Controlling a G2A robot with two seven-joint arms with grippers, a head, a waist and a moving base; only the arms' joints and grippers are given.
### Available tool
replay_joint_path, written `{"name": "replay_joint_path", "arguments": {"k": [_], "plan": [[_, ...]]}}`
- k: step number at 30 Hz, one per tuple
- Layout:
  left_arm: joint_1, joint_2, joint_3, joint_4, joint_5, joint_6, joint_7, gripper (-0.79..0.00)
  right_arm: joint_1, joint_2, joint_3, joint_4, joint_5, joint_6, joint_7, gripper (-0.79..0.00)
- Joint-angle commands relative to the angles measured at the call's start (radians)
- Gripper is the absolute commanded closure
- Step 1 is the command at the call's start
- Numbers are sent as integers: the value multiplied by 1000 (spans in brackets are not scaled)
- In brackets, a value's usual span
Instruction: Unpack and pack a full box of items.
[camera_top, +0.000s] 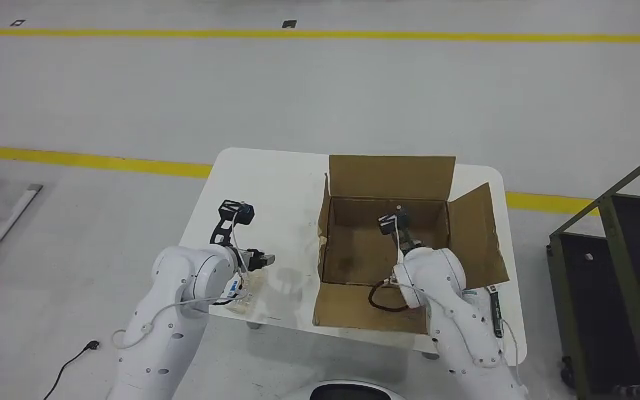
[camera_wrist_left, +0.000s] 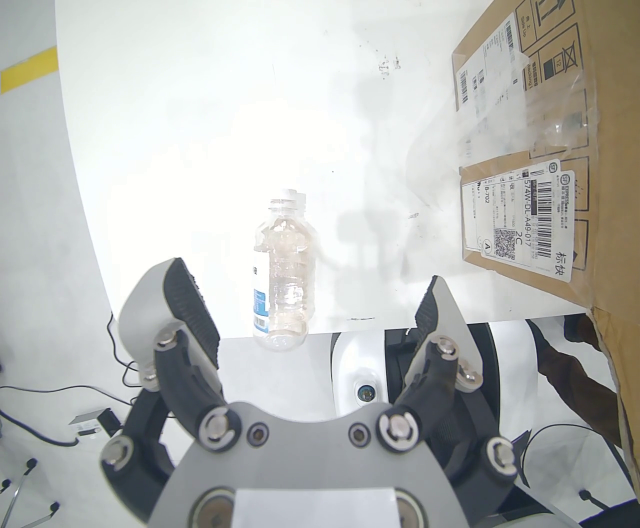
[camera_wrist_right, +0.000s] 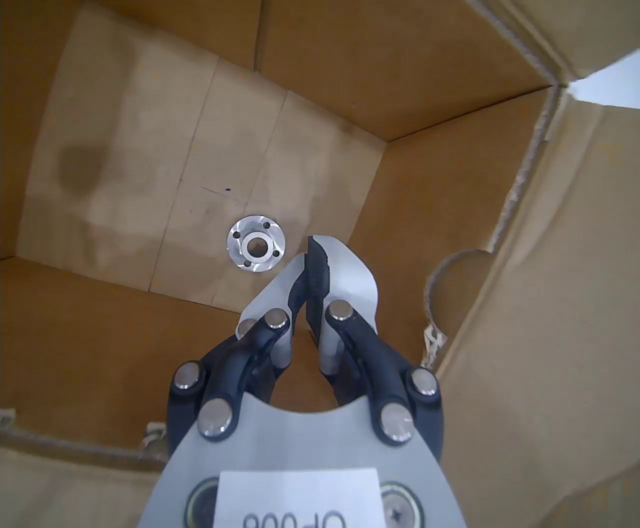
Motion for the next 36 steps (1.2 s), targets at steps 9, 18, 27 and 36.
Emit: {"name": "replay_joint_path", "arguments": {"k": [9, 18, 27, 36], "plan": [[0, 0, 0, 0, 0, 0, 0, -785, 58, -14, -7, 149, 44, -18, -3, -219], [0, 0, 0, 0, 0, 0, 0, -785, 56, -19, 9, 210, 79, -23, -27, -345], [0, 0, 0, 0, 0, 0, 0, -785, 72, -27, 3, 268, 115, -29, -46, -369], [0, 0, 0, 0, 0, 0, 0, -785, 89, -33, 3, 324, 143, -32, -73, -382]]}}
